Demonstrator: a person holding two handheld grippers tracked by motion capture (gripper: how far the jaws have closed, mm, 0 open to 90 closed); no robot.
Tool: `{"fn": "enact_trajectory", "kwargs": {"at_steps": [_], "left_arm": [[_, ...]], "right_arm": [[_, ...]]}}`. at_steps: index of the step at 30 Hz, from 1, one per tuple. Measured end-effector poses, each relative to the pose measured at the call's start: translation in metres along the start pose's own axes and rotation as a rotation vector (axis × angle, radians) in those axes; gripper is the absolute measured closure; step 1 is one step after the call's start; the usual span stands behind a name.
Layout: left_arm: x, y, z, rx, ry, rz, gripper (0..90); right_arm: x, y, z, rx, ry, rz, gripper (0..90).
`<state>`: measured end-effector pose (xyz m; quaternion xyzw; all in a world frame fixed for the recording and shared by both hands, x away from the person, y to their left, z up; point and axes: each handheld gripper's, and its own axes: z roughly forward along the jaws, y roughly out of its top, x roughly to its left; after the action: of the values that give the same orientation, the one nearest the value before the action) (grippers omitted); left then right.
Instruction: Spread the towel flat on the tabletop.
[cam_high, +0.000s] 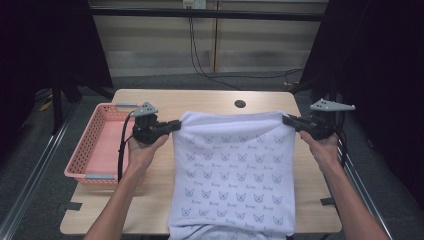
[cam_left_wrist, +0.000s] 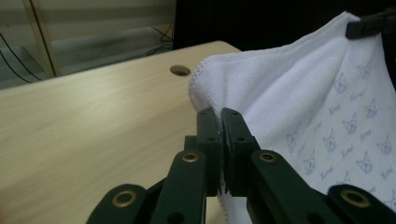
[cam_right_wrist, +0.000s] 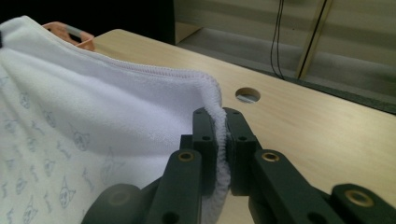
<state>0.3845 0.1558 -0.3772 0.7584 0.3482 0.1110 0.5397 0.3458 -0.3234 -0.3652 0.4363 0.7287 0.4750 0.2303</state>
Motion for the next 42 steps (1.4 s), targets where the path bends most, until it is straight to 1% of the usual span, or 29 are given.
{"fn": "enact_trajectory", "kwargs": {"at_steps": [3,4,5,6,8,9,10,12,13,14,17,18,19,21,22,24,26,27,28,30,32,33,34,36,38,39,40,41,42], "left_arm": [[0.009,0.013,0.006,-0.010,0.034,-0.003,87.3],[0.014,0.018,0.009,-0.004,0.054,0.009,87.3],[0.019,0.021,0.013,-0.002,0.064,0.004,87.2],[0.023,0.023,0.018,-0.004,0.070,-0.017,87.2],[0.032,0.023,0.030,0.035,0.080,-0.025,86.8],[0.035,0.019,0.035,0.043,0.097,-0.027,85.9],[0.039,0.015,0.039,0.048,0.102,-0.043,81.7],[0.045,0.005,0.046,0.068,0.118,-0.074,64.8],[0.046,0.000,0.047,0.075,0.110,-0.080,63.9],[0.045,-0.004,0.048,0.084,0.111,-0.081,61.7],[0.039,-0.013,0.047,0.102,0.113,-0.063,57.1],[0.037,-0.016,0.045,0.107,0.092,-0.066,56.5],[0.033,-0.019,0.044,0.111,0.086,-0.062,56.6],[0.024,-0.026,0.041,0.128,0.074,-0.047,56.7],[0.017,-0.030,0.039,0.137,0.053,-0.038,57.4],[0.003,-0.038,0.035,0.162,0.041,-0.007,60.1],[-0.009,-0.052,0.030,0.188,-0.006,0.013,62.9],[-0.016,-0.060,0.028,0.214,-0.014,0.021,64.6],[-0.021,-0.068,0.027,0.229,-0.037,0.025,65.4],[-0.029,-0.086,0.023,0.275,-0.071,0.015,67.1],[-0.037,-0.105,0.024,0.331,-0.094,0.034,68.6],[-0.039,-0.114,0.024,0.354,-0.090,0.050,68.3],[-0.040,-0.121,0.026,0.389,-0.096,0.057,67.9],[-0.040,-0.128,0.030,0.434,-0.090,0.084,67.0],[-0.039,-0.130,0.029,0.420,-0.090,0.079,67.3],[-0.040,-0.131,0.028,0.409,-0.085,0.078,68.1],[-0.041,-0.133,0.027,0.404,-0.086,0.085,68.3],[-0.041,-0.133,0.026,0.409,-0.086,0.099,68.4],[-0.041,-0.133,0.025,0.408,-0.087,0.096,68.3]], "right_arm": [[-0.009,0.012,0.018,-0.003,-0.014,0.011,84.6],[-0.012,0.016,0.025,-0.002,-0.017,0.016,84.6],[-0.015,0.019,0.032,0.001,-0.022,0.015,84.6],[-0.018,0.022,0.041,0.022,-0.041,0.004,84.6],[-0.025,0.024,0.058,0.058,-0.062,0.023,83.6],[-0.026,0.023,0.066,0.081,-0.072,0.013,79.8],[-0.028,0.021,0.073,0.095,-0.089,0.027,71.8],[-0.030,0.013,0.083,0.121,-0.115,0.037,62.2],[-0.031,0.009,0.086,0.130,-0.130,0.043,56.8],[-0.032,0.004,0.087,0.137,-0.136,0.053,55.8],[-0.032,-0.010,0.079,0.134,-0.123,0.055,53.6],[-0.030,-0.014,0.076,0.136,-0.114,0.053,53.6],[-0.026,-0.019,0.071,0.140,-0.103,0.041,53.5],[-0.017,-0.029,0.060,0.140,-0.082,0.028,52.9],[-0.011,-0.034,0.054,0.134,-0.058,0.028,52.9],[0.002,-0.046,0.045,0.159,-0.032,0.002,52.4],[0.016,-0.059,0.036,0.169,0.016,-0.005,52.5],[0.023,-0.066,0.032,0.182,0.018,-0.019,52.6],[0.029,-0.073,0.028,0.186,0.036,-0.022,52.8],[0.041,-0.089,0.023,0.223,0.073,-0.027,53.0],[0.050,-0.106,0.022,0.271,0.106,-0.022,52.6],[0.053,-0.113,0.021,0.299,0.114,-0.025,52.2],[0.056,-0.120,0.021,0.315,0.115,-0.037,51.1],[0.058,-0.132,0.022,0.326,0.115,-0.026,47.7],[0.059,-0.136,0.025,0.352,0.100,-0.046,47.6],[0.060,-0.138,0.027,0.351,0.094,-0.058,47.6],[0.060,-0.139,0.028,0.364,0.083,-0.062,49.2],[0.061,-0.141,0.029,0.366,0.070,-0.080,52.9],[0.061,-0.142,0.028,0.364,0.059,-0.103,53.9]]}}
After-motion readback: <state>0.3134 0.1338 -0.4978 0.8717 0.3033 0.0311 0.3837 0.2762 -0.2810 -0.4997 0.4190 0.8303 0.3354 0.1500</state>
